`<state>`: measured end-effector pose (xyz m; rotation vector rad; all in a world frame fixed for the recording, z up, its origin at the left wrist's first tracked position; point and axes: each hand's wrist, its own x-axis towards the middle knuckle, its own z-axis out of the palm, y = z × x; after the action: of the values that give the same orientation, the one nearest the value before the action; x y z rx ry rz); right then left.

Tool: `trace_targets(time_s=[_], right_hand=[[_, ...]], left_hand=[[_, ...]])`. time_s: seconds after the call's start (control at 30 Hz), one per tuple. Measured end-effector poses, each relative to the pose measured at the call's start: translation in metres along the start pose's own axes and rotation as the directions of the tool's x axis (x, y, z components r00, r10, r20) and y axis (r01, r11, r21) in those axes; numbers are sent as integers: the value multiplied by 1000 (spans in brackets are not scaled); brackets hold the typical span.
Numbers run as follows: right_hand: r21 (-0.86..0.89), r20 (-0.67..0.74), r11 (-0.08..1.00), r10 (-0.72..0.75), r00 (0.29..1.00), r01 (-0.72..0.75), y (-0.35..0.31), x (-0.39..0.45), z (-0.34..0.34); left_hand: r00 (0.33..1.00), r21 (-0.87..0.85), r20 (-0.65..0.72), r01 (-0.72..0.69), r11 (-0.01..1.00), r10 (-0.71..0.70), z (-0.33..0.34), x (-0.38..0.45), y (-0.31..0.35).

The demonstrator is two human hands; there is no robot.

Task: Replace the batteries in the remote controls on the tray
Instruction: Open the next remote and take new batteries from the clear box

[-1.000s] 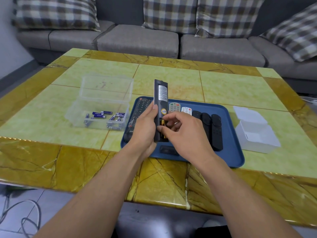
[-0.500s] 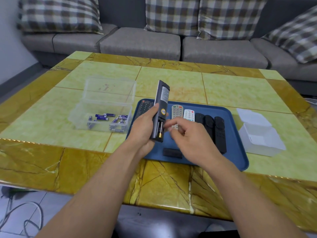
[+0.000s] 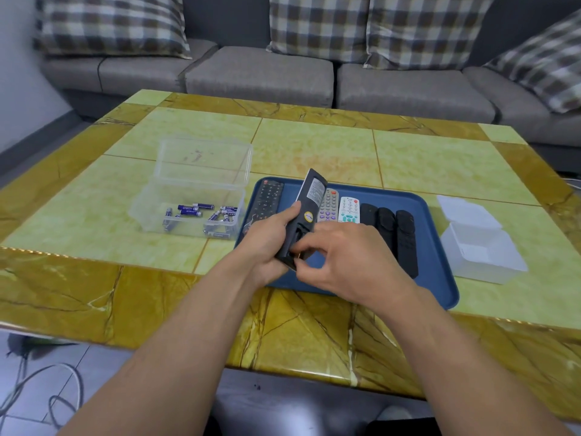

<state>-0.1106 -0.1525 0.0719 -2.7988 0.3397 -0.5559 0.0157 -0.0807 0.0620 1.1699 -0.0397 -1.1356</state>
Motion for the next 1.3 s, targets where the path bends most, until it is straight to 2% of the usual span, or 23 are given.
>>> trace_targets(time_s=[0.23, 0.37, 0.47, 0.53, 0.6, 0.63, 0.67, 0.7, 0.73, 0.77, 0.8, 0.83, 0.9, 0.97, 1.07, 1.13, 1.17, 1.23, 1.27, 1.3], right_hand=[[-11, -48, 1000, -27, 998, 27, -8, 2, 10], [108, 32, 994, 2, 999, -6, -6, 1, 11], [132, 100, 991, -23, 995, 10, 4, 1, 8], [174, 95, 985, -25, 995, 8, 8, 3, 5], [293, 30, 953, 71, 997, -77, 8, 4, 1], [419, -1, 894, 175, 985, -158, 7, 5, -2], [607, 5, 754, 310, 951, -250, 8, 6, -6], [794, 75, 514, 450, 890, -326, 11, 6, -12], [913, 198, 204, 535, 821, -353, 19, 6, -18], [934, 335, -88, 552, 764, -346, 26, 5, -21], [896, 442, -287, 532, 722, -337, 35, 3, -25], [843, 524, -414, 491, 695, -343, 41, 0, -25], [787, 588, -516, 463, 663, -339, 56, -6, -26], [784, 601, -510, 478, 641, -354, 65, -10, -32], [847, 530, -391, 564, 633, -361, 83, -20, -62], [882, 458, -237, 637, 621, -407, 103, -26, -89], [861, 431, -105, 670, 604, -497, 113, -30, -100], [637, 390, 208, 744, 543, -742, 137, -37, -116], [440, 371, 326, 782, 500, -837, 150, -41, -120], [236, 367, 397, 809, 459, -887, 163, -44, -122]], left_hand=[[999, -75, -9, 34, 997, -35, -2, 2, 2], [998, -103, -54, 20, 994, -26, -6, 3, 8], [996, -97, -88, 25, 995, -33, -6, -4, 11], [996, -75, -86, 24, 997, -30, -6, -8, 12], [996, -61, -85, 9, 998, -15, -7, -8, 11], [996, -63, -89, -5, 998, -1, -7, -6, 11], [995, -69, -96, -19, 997, 13, -8, -4, 10], [995, -78, -100, -31, 996, 23, -8, -2, 9], [994, -87, -107, -43, 995, 34, -6, 0, 8], [993, -97, -112, -56, 994, 45, -6, 1, 8], [993, -103, -107, -63, 993, 52, -3, 3, 7], [994, -106, -97, -63, 992, 53, -2, 4, 6], [997, -102, -67, -52, 993, 45, 6, 7, 2], [997, -89, -53, -58, 994, 53, 10, 12, -2], [999, -89, -17, -33, 995, 32, 21, 13, -6], [1000, -83, 3, -16, 996, 16, 27, 11, -8], [1000, -81, 8, -9, 997, 10, 30, 12, -10], [1000, -72, 14, -8, 997, 9, 34, 15, -14], [1000, -61, 21, -9, 998, 11, 37, 15, -15], [999, -53, 31, -15, 999, 16, 39, 15, -17]])
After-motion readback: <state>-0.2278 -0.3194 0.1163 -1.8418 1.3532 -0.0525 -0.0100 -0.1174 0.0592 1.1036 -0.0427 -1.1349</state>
